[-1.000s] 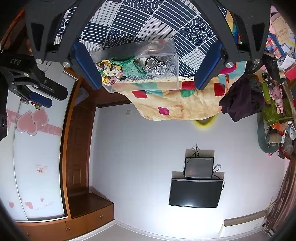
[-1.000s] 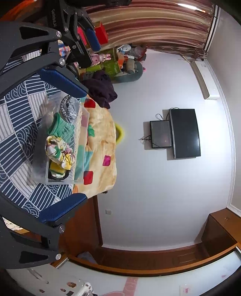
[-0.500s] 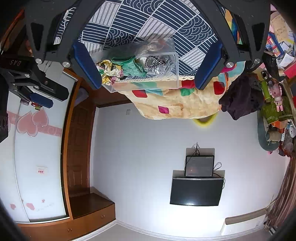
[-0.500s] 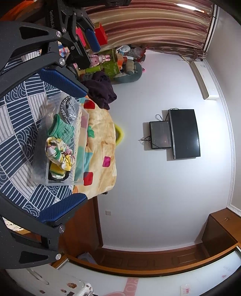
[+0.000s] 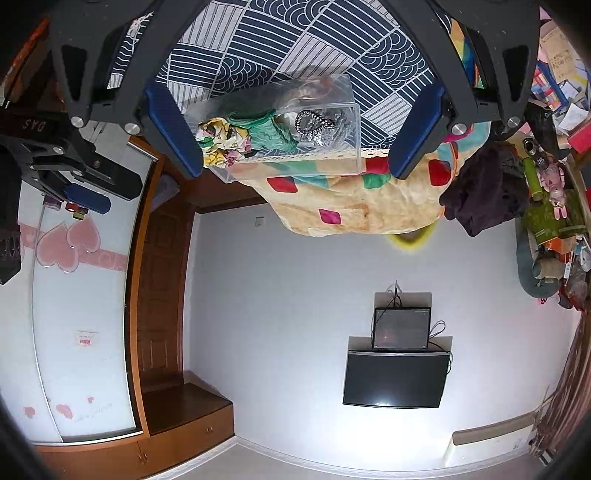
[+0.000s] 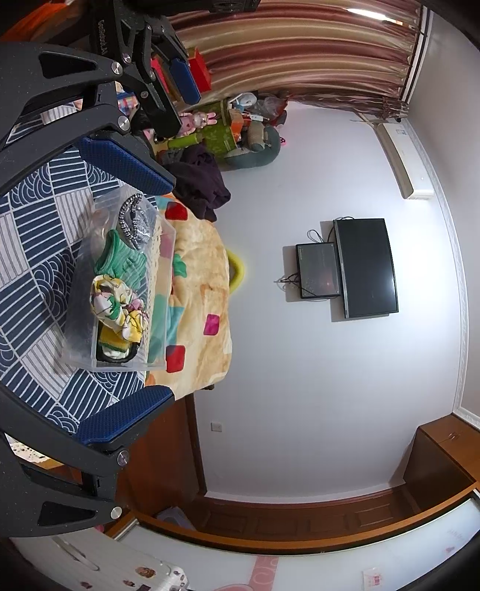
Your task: Organize soft objects
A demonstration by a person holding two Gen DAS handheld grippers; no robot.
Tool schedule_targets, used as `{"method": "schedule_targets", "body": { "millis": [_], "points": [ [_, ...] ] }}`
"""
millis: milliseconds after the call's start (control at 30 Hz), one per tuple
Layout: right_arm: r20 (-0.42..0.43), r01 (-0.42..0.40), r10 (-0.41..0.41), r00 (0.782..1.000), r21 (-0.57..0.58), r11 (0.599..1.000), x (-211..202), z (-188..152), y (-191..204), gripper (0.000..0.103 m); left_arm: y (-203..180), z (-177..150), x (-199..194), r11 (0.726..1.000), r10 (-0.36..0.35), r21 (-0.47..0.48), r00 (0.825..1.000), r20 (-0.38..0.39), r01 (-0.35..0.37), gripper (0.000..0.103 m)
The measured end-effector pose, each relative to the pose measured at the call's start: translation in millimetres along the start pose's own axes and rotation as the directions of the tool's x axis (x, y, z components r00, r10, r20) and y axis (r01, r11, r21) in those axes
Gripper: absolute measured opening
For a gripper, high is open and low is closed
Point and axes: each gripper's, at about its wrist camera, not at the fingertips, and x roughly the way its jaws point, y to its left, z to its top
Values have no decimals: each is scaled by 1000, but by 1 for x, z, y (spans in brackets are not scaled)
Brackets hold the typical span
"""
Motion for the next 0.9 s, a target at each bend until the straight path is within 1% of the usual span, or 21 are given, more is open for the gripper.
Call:
{"method": "schedule_targets", "body": {
  "millis": [400,533,900],
  "points": [
    [0,0,0,1000,3,1000,0,-1,-1,103,-1,2,-3,1000,3,-3,1000,9,-2,102],
    [-2,-1,1,1000,5,1000,0,-1,-1,103,0,2,-2,1000,-15,-5,1000,-2,15,102],
    [-11,-2,2,1000,6,1000,-1,-2,2,103,-1,2,0,1000,-15,-8,1000,-10,15,102]
  ]
}}
